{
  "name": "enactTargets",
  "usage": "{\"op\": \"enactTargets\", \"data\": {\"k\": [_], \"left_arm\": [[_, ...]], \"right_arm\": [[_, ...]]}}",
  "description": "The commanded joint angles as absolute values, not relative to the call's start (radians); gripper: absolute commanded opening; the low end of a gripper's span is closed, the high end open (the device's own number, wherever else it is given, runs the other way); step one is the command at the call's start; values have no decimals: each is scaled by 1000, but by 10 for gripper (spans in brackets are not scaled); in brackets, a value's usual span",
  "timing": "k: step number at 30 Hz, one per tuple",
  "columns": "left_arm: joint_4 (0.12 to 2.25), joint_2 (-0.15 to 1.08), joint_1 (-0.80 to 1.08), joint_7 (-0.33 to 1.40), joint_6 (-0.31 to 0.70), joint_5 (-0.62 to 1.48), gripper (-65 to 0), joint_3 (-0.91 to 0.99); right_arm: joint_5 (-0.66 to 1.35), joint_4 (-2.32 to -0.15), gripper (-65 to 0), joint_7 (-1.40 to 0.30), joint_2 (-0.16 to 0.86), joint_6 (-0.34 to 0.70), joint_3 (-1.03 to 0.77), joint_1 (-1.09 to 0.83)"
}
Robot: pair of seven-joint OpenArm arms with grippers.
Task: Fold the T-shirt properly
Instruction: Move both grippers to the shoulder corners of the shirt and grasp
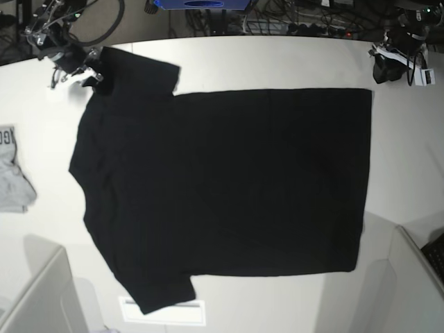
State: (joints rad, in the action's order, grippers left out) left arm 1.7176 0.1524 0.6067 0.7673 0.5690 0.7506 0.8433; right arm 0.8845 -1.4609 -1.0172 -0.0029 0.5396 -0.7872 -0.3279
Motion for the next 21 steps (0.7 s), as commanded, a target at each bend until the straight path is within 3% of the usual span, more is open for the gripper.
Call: {"op": "enactTargets", "data": {"k": [1, 7, 21], "left_arm": [[1716, 162, 611, 746, 572, 768, -411, 852], [1603, 162, 578, 745, 572, 768, -411, 854], [1606, 136, 529, 745, 572, 768, -411, 845]], "right_arm": [[808, -1457, -650, -1073, -4, 522, -783, -343], [808, -1457, -650, -1076, -4, 522, -783, -341], [808, -1457, -650, -1076, -4, 522, -782, -340]]}}
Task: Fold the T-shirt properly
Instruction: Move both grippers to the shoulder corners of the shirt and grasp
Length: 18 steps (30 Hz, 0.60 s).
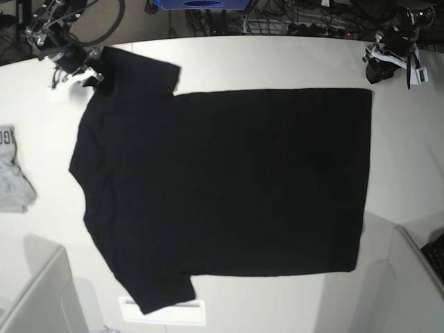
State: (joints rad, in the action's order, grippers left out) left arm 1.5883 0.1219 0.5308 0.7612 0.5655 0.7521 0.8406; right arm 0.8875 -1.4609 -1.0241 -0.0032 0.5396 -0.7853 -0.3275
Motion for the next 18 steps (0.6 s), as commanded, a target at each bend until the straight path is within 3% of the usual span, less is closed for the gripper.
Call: {"op": "enactTargets", "data": {"k": [1, 16, 18], "left_arm": [[1603, 136, 522, 746, 572, 768, -411, 845], [1600, 110, 427, 866, 570, 768, -408, 854], [1598, 107, 427, 866, 570, 768, -357, 852]], "right_arm": [[808, -1457, -650, -1076, -4, 522, -782, -340], [808, -1457, -650, -1076, -4, 522, -780, -340], [808, -1457, -650, -1076, -4, 522, -780, -340]]}}
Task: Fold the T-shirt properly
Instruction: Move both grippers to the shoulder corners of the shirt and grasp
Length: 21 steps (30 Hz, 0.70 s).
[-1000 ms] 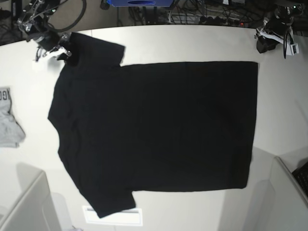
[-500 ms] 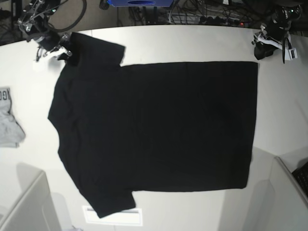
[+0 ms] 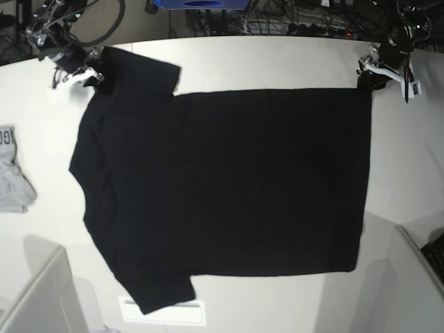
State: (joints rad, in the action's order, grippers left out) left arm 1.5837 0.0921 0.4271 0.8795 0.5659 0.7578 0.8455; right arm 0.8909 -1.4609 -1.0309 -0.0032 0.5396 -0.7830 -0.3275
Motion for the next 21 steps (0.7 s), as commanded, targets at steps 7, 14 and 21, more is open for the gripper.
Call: {"op": "enactTargets", "data": {"k": [7, 14, 21], "left_arm": [[1596, 105, 417, 868, 570, 766, -262, 848], [1514, 105, 381, 871, 568, 760, -285, 843], [1477, 107, 360, 872, 568, 760, -290, 809]], "right_arm": [[808, -1457, -650, -1076, -4, 522, -780, -340], [808, -1457, -650, -1076, -4, 522, -780, -340], [808, -1457, -650, -1075, -4, 522, -780, -340]]}}
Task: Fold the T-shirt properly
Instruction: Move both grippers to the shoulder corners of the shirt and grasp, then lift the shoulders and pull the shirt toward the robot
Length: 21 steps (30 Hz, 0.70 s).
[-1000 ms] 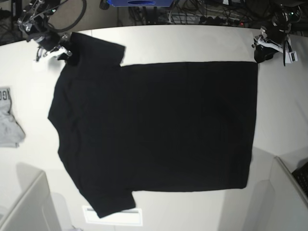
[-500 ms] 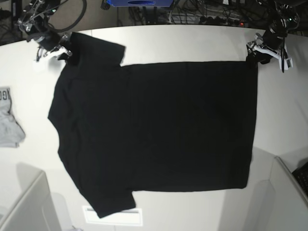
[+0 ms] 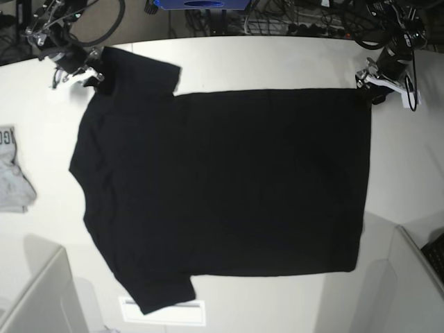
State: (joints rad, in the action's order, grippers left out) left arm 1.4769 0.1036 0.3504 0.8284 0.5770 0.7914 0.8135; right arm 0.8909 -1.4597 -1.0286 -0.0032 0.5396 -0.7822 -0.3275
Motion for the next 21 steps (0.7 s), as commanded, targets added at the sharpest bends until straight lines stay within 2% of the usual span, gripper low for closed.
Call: {"op": "enactTargets", "data": {"k": [1, 2, 4, 6, 12, 21], "left_arm": [[1477, 108, 360, 872, 568, 760, -308, 802], [1475, 108, 360, 872, 568, 760, -354, 797], [1475, 108, 357, 872, 568, 760, -487, 792], [1475, 108, 352, 872, 568, 760, -650, 792], [1520, 111, 381, 872, 568, 760, -650, 805], [1759, 119, 553, 869, 568, 766, -650, 828]], "right_arm": [[808, -1457, -650, -1075, -4, 522, -780, -340], [808, -1457, -650, -1075, -4, 522, -780, -340], [808, -1457, -650, -1073, -4, 522, -780, -340], [808, -1457, -650, -1072, -4, 522, -780, -341], [808, -1508, -650, -1072, -4, 527, -785, -377], [829, -1713, -650, -1076, -16, 530, -785, -513]]}}
